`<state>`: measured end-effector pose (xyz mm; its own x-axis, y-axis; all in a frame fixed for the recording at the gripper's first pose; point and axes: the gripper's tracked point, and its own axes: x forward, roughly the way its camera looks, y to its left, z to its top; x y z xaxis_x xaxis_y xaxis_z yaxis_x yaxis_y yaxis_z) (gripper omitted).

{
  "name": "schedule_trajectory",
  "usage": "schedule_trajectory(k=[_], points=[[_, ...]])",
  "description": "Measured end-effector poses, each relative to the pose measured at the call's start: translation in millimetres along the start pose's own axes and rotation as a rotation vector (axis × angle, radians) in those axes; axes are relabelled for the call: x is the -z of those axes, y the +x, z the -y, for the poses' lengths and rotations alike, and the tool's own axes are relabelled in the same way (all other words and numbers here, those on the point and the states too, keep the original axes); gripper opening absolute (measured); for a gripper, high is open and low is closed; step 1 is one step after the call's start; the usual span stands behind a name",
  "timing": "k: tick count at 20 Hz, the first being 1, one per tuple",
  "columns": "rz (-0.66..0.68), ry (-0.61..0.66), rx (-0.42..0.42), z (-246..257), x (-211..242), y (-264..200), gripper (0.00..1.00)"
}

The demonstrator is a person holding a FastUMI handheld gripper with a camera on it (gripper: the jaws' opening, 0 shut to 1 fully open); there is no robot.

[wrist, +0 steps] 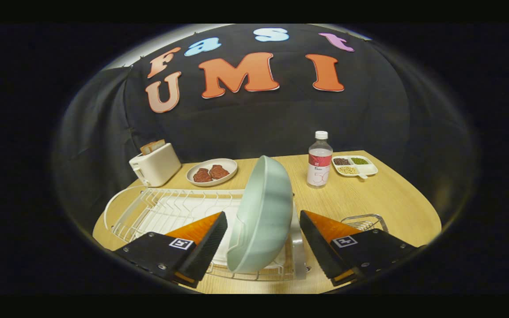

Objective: Take the plate from the dish rack, then take the spoon from the basket and place it into the plate.

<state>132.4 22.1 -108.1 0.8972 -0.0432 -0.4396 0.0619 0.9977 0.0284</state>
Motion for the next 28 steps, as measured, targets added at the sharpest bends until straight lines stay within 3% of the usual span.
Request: schedule_trajectory(k=[7,12,13,17,23,28], points=[[-0.007,-0.031,0.060,11.4,-0.2,3.1,0.71],[0.001,-0.042,0.084,15.3,-0.4,6.2,0.68],[0.002,-0.044,0.091,16.7,-0.7,5.8,0.60],[0.000,-0.029,0.131,21.0,-1.3,5.3,0.43],[0.070,-0.073,0.194,14.6,-27.7,-1.6,0.34],[0.152,-0.193,0.240,4.0,-57.1,-14.5,0.26]])
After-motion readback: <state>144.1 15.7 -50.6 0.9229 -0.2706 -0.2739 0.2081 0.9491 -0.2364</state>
